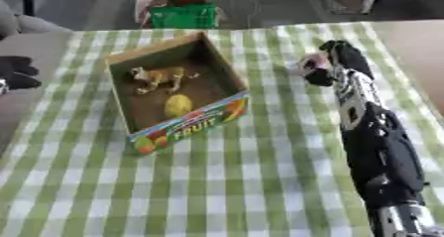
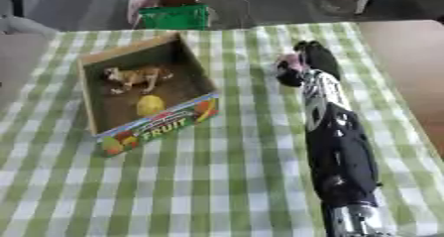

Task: Pick up objects on the table and place them in the box.

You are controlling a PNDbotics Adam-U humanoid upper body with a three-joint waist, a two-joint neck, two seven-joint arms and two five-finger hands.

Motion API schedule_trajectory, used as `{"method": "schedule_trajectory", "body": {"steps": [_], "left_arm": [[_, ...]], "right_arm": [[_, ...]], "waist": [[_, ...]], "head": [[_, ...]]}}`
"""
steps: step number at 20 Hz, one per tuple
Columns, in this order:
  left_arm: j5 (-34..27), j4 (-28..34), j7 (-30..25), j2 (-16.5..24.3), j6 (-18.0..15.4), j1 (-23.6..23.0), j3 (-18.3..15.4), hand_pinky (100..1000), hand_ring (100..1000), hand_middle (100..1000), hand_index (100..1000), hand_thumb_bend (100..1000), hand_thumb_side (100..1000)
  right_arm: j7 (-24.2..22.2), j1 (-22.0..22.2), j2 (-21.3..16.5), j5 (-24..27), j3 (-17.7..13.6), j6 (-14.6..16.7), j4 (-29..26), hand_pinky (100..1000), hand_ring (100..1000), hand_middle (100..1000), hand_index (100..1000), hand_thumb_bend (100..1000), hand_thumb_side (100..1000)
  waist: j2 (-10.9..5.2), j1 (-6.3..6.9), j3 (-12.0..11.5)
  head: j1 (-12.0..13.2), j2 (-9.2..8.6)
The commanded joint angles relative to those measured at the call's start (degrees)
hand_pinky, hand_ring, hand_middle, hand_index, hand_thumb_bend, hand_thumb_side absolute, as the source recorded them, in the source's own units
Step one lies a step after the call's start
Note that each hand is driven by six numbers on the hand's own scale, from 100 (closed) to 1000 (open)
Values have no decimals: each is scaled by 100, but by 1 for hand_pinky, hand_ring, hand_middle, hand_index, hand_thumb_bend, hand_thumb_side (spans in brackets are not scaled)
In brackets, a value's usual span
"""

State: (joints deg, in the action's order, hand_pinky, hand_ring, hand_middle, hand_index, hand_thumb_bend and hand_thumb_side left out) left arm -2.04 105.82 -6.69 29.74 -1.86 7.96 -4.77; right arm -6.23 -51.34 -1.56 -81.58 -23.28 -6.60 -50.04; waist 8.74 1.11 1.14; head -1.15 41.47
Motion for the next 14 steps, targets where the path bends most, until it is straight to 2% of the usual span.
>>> {"method": "schedule_trajectory", "body": {"steps": [1, 3, 4, 5, 10, 12, 14], "left_arm": [[5, 86, -13, 107, -17, 28, -63, 776, 656, 647, 782, 100, 825], [3, 85, -13, 104, -17, 27, -64, 776, 656, 647, 782, 100, 825], [3, 84, -14, 104, -17, 27, -64, 776, 657, 647, 782, 100, 825], [2, 82, -15, 103, -17, 26, -63, 776, 657, 647, 782, 100, 826], [-2, 79, -10, 101, -16, 26, -69, 776, 657, 647, 782, 100, 826], [-6, 78, -6, 102, -14, 26, -71, 776, 657, 647, 782, 100, 826], [-9, 77, -4, 101, -13, 26, -72, 777, 657, 647, 781, 100, 826]], "right_arm": [[-195, -88, -115, -158, 68, 63, 26, 672, 740, 754, 830, 100, 350], [-294, -95, -107, -234, 85, 110, 13, 662, 718, 688, 781, 100, 334], [-317, -96, -100, -268, 85, 126, -7, 652, 697, 621, 721, 100, 308], [-313, -98, -91, -300, 85, 143, -37, 644, 685, 590, 691, 100, 296], [76, -104, -45, -333, 47, 181, -268, 543, 593, 359, 420, 100, 227], [310, -118, -24, -235, 55, 239, -386, 522, 575, 319, 375, 100, 217], [500, -149, -6, -79, 106, 350, -521, 518, 573, 312, 367, 100, 211]], "waist": [[-85, 15, 4], [-86, 16, 2], [-86, 17, 2], [-87, 17, 2], [-93, 11, 7], [-96, 6, 11], [-100, 2, 11]], "head": [[-9, -66], [-12, -71], [-12, -71], [-13, -71], [-7, -72], [-6, -74], [-3, -72]]}}
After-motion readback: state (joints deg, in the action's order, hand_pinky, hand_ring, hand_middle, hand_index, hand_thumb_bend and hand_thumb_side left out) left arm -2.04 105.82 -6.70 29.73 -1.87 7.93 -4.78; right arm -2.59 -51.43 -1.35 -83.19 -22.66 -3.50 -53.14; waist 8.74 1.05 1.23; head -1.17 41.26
